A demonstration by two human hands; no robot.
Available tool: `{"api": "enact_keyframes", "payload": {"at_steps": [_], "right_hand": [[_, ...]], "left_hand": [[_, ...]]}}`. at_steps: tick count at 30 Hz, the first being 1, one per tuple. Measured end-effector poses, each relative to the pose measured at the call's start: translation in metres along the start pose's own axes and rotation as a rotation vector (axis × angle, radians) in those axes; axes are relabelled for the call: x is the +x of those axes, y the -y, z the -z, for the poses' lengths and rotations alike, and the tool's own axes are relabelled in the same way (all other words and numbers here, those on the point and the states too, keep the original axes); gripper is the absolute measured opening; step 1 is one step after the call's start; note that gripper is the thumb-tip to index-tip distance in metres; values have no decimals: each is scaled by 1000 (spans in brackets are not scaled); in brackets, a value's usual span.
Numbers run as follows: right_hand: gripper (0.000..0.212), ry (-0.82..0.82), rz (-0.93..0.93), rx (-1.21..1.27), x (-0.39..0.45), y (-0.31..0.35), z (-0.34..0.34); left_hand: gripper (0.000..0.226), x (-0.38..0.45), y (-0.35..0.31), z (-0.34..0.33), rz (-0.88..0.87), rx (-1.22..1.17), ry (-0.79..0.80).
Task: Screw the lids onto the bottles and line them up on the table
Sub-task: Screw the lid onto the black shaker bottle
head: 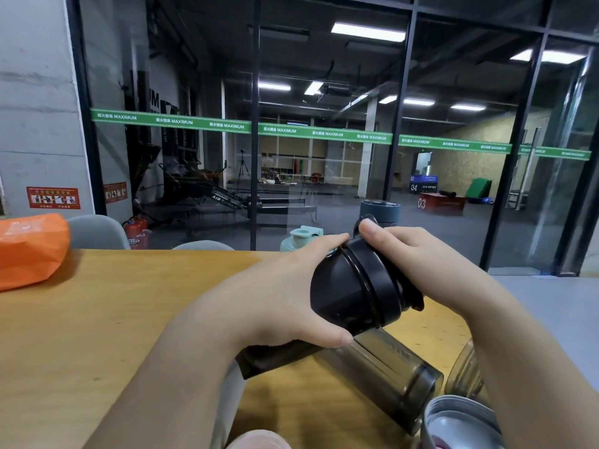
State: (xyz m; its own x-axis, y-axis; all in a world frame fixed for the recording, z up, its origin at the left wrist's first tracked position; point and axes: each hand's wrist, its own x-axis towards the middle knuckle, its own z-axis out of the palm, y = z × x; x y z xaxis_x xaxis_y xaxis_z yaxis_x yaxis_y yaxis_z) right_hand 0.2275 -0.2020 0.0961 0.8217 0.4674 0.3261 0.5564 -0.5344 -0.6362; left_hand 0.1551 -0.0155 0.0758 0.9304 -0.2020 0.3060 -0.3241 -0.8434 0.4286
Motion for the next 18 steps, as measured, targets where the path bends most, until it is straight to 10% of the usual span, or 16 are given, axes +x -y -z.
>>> {"api": "enact_keyframes", "payload": {"at_steps": [18], "right_hand": [[66, 112, 271, 190, -5, -1, 9]], "left_hand": [[92, -10, 15, 21, 100, -125, -188]]}}
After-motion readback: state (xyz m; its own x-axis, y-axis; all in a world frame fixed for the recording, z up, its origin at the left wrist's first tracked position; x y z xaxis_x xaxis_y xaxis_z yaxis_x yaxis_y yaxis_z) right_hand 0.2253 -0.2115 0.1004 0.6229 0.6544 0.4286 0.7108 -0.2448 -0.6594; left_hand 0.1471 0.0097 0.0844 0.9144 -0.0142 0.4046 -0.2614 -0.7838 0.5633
